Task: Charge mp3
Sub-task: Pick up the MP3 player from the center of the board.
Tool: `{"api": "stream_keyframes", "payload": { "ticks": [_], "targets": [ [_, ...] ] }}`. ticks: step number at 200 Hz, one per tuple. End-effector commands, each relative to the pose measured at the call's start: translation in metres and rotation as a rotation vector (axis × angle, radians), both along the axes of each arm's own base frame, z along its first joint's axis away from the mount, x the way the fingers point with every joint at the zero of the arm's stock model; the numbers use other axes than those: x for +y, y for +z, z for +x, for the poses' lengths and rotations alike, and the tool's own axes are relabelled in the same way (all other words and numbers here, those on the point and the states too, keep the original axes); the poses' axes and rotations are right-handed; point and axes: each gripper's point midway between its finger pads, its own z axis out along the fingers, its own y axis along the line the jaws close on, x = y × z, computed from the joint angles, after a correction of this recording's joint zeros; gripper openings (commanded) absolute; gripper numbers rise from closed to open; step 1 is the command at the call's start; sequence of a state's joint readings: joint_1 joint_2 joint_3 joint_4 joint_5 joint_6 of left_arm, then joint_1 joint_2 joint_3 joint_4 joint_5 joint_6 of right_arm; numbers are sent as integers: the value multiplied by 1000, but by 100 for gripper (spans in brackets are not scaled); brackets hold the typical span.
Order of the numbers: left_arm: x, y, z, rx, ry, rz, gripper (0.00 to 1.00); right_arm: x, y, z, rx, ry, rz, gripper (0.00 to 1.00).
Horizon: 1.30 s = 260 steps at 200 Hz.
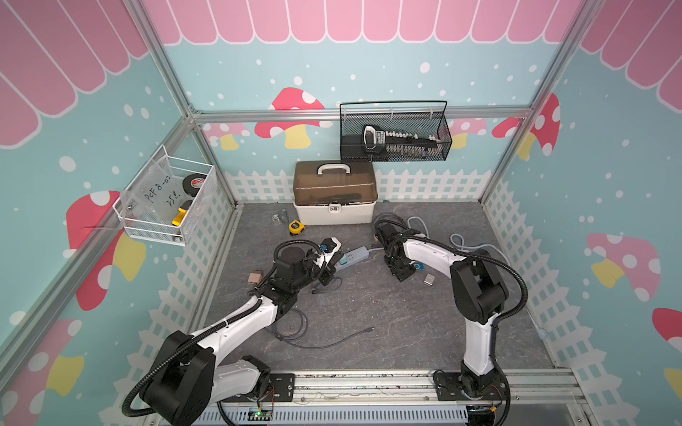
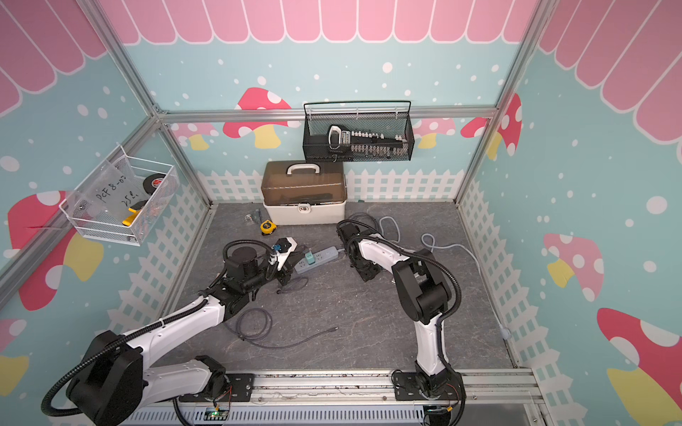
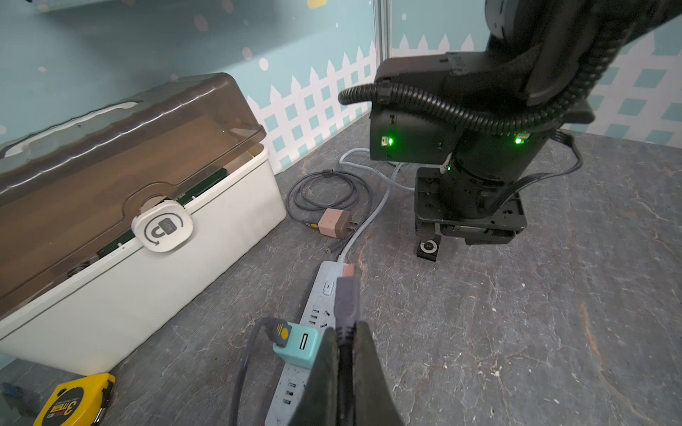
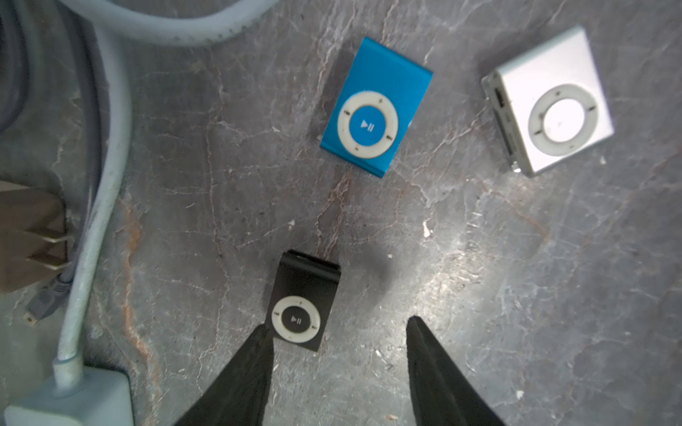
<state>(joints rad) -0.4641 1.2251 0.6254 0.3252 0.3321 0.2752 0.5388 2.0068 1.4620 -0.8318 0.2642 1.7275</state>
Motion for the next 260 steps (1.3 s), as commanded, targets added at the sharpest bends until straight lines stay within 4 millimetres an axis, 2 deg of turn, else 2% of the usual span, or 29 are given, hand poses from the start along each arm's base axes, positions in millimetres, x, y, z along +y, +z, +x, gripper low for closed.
{"api": "stream_keyframes", "payload": {
  "ticks": [1, 62, 126, 180, 211, 237, 260],
  "targets": [
    [3, 16, 2, -25, 11, -21, 7, -2, -4, 4, -15, -68, -32, 56],
    [2, 11, 2, -15, 2, -13, 7, 3, -2, 20, -60, -74, -45, 56],
    [6, 8, 6, -8, 13, -5, 7, 14, -20, 11, 41, -43, -40, 53],
    [8, 7, 8, -6, 21, 0, 7, 9, -25, 5, 91, 20, -90, 46],
    [9, 6, 8, -3, 21, 6, 7, 7, -33, -7, 176, 135, -115, 38],
    [10, 5, 9, -4, 29, 10, 7, -2, -41, -29, 250, 220, -135, 32],
    [12, 5, 10, -5, 35, 15, 7, -8, -47, -40, 287, 330, -148, 26]
  ]
}}
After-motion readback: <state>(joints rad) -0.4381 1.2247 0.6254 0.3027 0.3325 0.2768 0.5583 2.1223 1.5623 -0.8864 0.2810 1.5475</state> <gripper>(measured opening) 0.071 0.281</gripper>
